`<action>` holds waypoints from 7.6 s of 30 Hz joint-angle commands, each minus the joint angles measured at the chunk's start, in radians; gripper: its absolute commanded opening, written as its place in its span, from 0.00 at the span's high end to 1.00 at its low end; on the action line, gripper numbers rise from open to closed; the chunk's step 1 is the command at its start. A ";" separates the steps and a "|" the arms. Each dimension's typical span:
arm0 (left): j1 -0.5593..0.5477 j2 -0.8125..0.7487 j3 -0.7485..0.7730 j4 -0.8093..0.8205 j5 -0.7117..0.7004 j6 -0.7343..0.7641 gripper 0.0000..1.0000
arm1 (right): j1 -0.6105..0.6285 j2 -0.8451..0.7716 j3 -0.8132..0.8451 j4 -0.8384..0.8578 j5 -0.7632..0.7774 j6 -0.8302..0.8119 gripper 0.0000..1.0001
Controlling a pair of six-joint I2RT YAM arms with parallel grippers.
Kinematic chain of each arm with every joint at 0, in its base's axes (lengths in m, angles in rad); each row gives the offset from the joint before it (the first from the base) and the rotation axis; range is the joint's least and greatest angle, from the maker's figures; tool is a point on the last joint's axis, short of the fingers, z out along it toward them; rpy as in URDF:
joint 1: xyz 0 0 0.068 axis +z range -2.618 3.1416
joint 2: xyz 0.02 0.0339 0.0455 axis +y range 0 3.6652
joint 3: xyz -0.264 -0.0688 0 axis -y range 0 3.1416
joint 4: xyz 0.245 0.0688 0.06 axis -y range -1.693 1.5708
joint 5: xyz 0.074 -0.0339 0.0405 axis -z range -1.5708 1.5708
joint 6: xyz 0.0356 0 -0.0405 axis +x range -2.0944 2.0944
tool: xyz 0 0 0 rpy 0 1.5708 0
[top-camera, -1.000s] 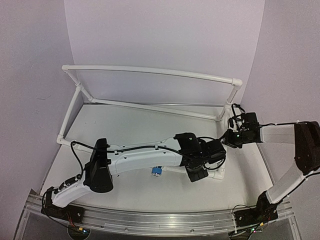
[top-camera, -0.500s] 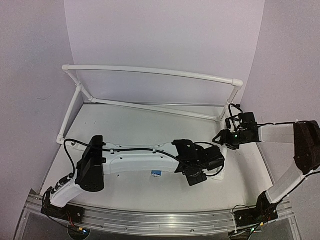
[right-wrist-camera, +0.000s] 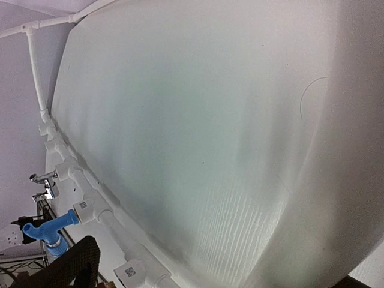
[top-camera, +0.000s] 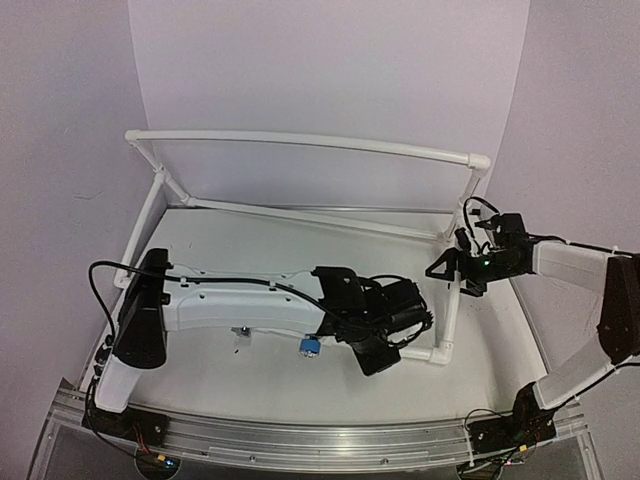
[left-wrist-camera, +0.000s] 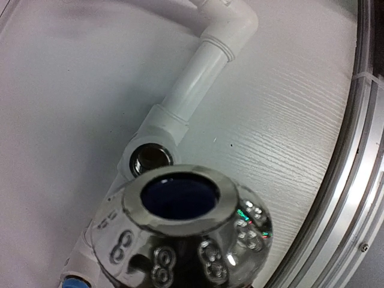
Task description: Install the water faucets
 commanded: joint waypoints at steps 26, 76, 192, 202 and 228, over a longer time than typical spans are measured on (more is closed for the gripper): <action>0.172 -0.321 -0.258 0.442 0.247 -0.150 1.00 | -0.100 0.290 0.264 -0.166 -0.175 -0.328 0.18; 0.365 -0.246 -0.257 0.704 0.875 -0.736 0.99 | 0.310 -0.152 0.337 -0.476 -0.144 -0.928 0.29; 0.395 -0.321 -0.426 0.869 0.913 -0.845 0.71 | 0.472 -0.162 0.277 -0.407 0.095 -1.064 0.98; 0.394 -0.284 -0.410 0.880 0.957 -0.862 0.69 | 0.473 -0.156 0.282 -0.406 0.093 -1.065 0.98; 0.366 -0.336 -0.319 0.526 0.549 -0.764 1.00 | 0.443 -0.262 0.191 -0.323 0.261 -0.875 0.11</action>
